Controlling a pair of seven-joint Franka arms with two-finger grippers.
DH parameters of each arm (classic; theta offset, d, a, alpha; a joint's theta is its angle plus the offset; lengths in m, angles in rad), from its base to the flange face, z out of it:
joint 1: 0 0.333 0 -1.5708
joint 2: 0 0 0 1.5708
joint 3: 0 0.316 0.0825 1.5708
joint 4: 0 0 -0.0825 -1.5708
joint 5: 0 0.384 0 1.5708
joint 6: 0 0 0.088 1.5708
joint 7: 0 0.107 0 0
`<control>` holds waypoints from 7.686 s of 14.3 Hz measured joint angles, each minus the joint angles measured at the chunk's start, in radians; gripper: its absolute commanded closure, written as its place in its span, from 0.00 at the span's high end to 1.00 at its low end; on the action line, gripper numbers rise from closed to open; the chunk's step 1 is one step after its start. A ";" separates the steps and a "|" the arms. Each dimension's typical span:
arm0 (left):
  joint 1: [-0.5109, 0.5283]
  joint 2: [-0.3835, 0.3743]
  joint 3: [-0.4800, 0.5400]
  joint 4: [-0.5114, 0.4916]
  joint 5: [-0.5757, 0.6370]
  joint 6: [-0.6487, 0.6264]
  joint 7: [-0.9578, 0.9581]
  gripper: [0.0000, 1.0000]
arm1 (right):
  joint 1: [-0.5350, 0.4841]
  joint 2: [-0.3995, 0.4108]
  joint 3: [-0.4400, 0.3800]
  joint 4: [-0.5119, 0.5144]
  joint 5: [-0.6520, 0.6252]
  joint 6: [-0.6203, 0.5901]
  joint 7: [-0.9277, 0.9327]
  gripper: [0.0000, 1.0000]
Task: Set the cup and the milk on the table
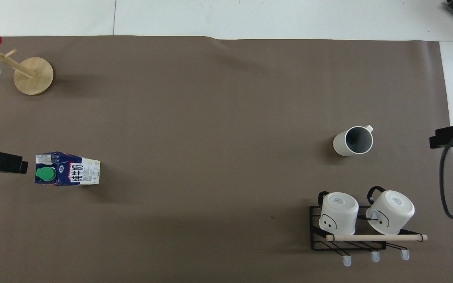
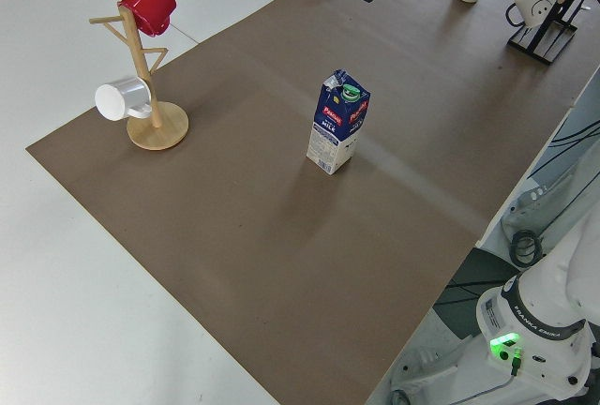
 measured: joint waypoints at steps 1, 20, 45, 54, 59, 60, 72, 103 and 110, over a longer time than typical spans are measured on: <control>0.000 0.000 0.000 0.000 0.000 0.000 0.000 1.00 | 0.000 0.000 0.000 0.000 0.000 0.000 0.000 1.00; 0.000 0.000 0.000 0.000 0.000 0.000 0.000 1.00 | 0.000 0.000 0.000 0.000 0.001 0.000 0.000 1.00; 0.000 0.000 0.000 0.000 0.000 0.000 0.000 1.00 | 0.091 0.155 0.014 -0.315 0.005 0.494 0.076 1.00; 0.000 0.000 0.000 0.000 0.000 0.000 0.000 1.00 | 0.103 0.265 0.009 -0.453 0.005 0.736 0.160 1.00; 0.000 0.000 0.000 0.000 0.000 0.000 0.000 1.00 | 0.087 0.293 0.007 -0.464 0.005 0.752 0.194 0.68; 0.000 0.000 0.000 0.000 0.000 0.000 0.000 1.00 | 0.082 0.303 0.007 -0.464 0.005 0.766 0.210 0.51; 0.000 0.000 0.000 0.000 0.000 0.000 0.000 1.00 | 0.092 0.316 0.012 -0.388 0.041 0.782 0.312 0.00; 0.022 -0.026 0.003 -0.164 0.000 0.197 -0.001 1.00 | 0.633 0.489 0.020 -0.180 -0.023 0.785 1.258 0.00; 0.024 -0.051 0.004 -0.375 0.001 0.420 0.000 1.00 | 0.632 0.492 0.014 -0.183 -0.024 0.785 1.258 0.00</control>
